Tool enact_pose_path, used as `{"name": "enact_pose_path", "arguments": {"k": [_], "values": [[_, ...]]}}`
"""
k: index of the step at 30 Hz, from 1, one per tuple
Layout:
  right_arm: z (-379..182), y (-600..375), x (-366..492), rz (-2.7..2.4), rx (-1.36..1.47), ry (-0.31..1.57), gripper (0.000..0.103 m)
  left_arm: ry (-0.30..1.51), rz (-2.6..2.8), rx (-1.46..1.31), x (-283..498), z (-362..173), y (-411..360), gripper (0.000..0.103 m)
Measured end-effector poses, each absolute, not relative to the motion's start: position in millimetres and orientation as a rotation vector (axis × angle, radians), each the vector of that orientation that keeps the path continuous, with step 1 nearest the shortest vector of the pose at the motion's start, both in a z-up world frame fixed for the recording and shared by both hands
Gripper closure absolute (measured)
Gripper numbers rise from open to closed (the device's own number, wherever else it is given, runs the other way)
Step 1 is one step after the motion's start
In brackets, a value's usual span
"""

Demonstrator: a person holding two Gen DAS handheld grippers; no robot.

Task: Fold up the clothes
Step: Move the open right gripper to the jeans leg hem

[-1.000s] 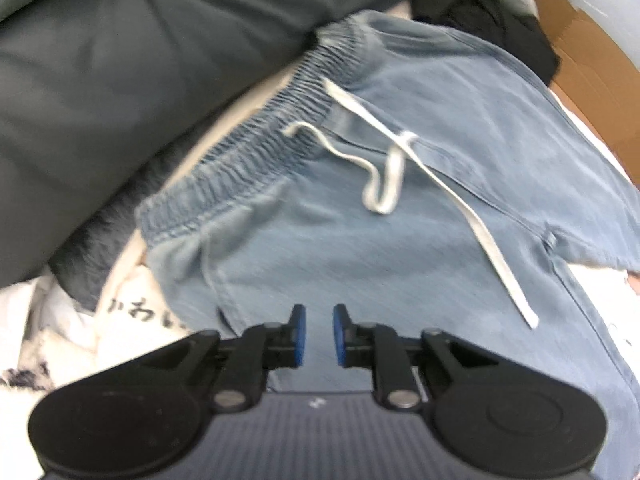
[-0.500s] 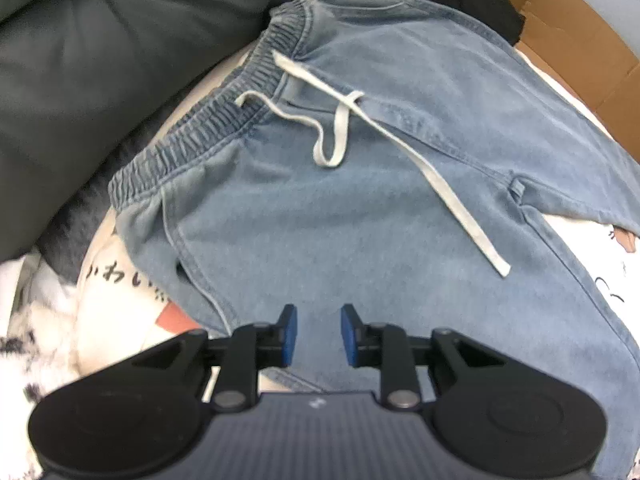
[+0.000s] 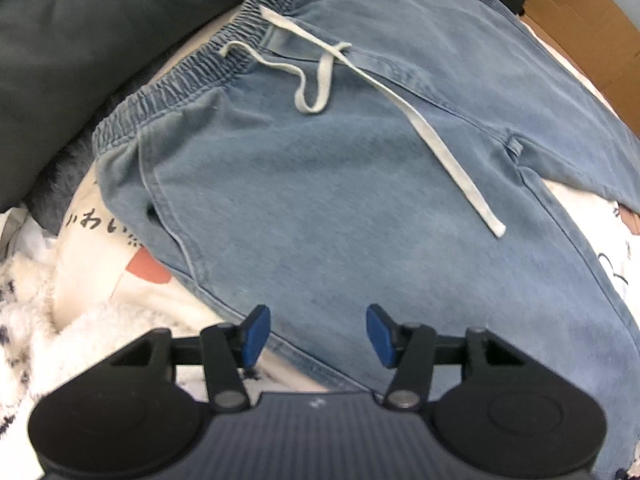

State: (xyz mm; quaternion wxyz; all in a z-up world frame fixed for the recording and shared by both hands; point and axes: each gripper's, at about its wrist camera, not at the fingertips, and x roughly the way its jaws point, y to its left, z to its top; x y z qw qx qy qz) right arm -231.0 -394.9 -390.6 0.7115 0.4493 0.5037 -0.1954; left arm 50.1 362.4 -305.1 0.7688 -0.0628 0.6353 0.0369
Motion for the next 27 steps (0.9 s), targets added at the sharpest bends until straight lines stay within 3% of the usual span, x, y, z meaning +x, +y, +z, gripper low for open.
{"name": "enact_pose_path", "arguments": {"k": [5,17,27], "values": [[-410,-408,-246,-0.480,1.195,1.060,0.060,1.383,0.103,-0.176,46,-305,359,0.047],[-391,-415,-260,-0.375,1.276,0.868,0.062,1.379,0.111,-0.181,42,-300,352,0.047],[-393,-397,-236,-0.293,1.145,0.945,0.062,1.401,0.100,-0.144,33,-303,344,0.047]]}}
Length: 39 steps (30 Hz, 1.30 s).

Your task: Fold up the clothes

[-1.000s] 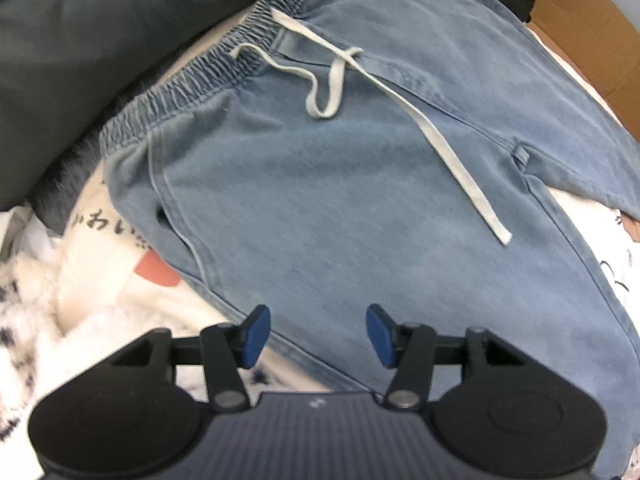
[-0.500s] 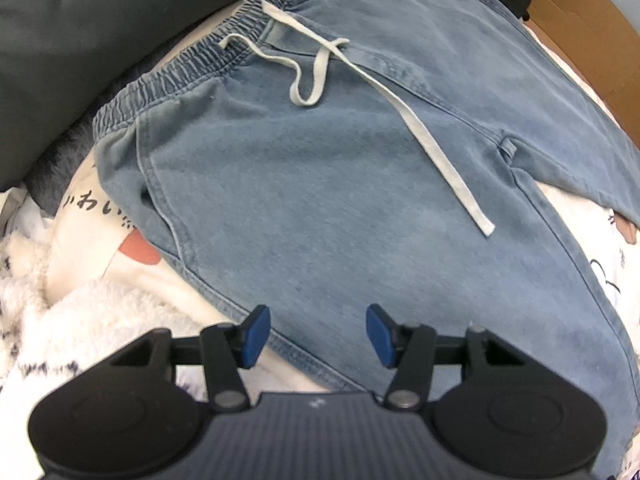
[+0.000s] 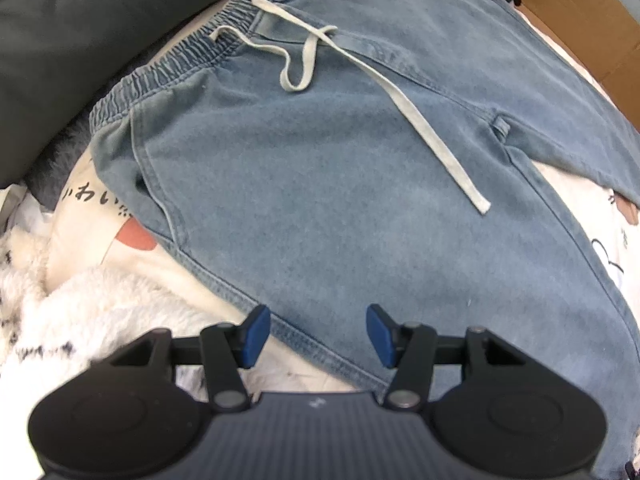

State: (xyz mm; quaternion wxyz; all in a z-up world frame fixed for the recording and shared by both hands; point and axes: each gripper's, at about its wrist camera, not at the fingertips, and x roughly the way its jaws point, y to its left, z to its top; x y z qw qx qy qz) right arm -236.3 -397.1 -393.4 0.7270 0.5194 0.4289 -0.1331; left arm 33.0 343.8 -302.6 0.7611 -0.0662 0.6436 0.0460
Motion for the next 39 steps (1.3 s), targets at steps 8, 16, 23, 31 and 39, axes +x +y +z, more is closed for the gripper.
{"name": "enact_pose_path", "arguments": {"k": [8,16,23,31,39], "values": [[-391,-397,-229,-0.354,1.046,0.994,0.096,1.391,0.108,-0.134,31,-297,345,0.047],[-365,-395,-230,-0.357,0.926,1.103,0.096,1.358,0.108,-0.167,33,-299,341,0.047],[-377,-391,-238,-0.418,0.921,1.153,0.096,1.338,0.124,-0.202,43,-310,345,0.048],[-378,-395,-238,-0.454,0.878,1.191,0.093,1.343,0.205,-0.216,58,-331,368,0.059],[-362,-399,-228,-0.449,0.737,1.282,0.083,1.417,0.314,-0.151,74,-342,394,0.099]]}}
